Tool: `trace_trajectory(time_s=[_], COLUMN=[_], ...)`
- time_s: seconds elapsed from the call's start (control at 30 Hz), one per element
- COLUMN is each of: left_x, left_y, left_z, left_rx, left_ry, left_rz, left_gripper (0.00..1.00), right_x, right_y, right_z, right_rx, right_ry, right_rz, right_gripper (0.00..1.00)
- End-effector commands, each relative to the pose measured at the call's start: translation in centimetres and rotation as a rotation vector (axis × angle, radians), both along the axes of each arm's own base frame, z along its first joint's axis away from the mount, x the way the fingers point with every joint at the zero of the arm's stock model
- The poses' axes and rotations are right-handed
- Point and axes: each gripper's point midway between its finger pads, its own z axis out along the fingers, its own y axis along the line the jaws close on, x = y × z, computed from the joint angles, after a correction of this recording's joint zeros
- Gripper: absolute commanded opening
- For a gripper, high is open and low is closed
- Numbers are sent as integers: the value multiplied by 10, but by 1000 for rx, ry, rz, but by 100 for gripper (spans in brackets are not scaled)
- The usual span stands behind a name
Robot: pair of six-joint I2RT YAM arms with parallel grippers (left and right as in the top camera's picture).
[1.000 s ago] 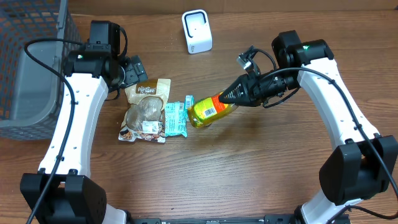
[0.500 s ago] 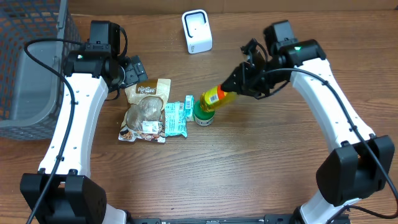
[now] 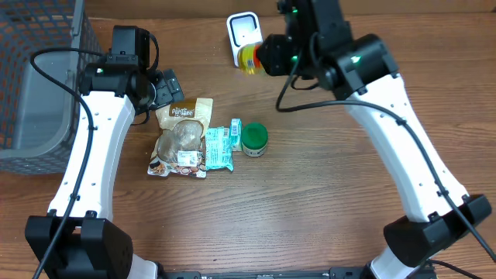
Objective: Scan the item barcode
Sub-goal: 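Carry the Vim bottle to the white scanner with the right gripper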
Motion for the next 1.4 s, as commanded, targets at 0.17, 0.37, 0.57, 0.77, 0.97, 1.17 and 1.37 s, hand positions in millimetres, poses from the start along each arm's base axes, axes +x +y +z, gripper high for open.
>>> trace_trajectory(time_s=[0.17,0.37,0.57,0.77,0.97,1.17,1.37], left_x=[2,2,2,2,2,2,2], left_y=[0,0,0,0,0,0,0], left_z=[7,7,7,7,7,7,7], left_rx=[6,6,6,7,6,6,6], left_ry=[-18,-18,-18,-18,-18,-18,-18], left_rz=[-3,-2,-3,-3,-3,-2,-2], left_gripper=[100,100,99,100,100,100,100], right_x=[39,52,71,98,121,141,162], right_y=[14,26,36,32,37,43,43], right_z=[14,32,7,-35,-64,-87,-99], right_rx=[-248,-182,-307,-523,-673,-810,-925], right_ry=[-297,-376,-423,-447,-496,-556,-624], right_rz=[-1,-4,95,135,198,270,252], right_gripper=[27,9,9,8,8,4,4])
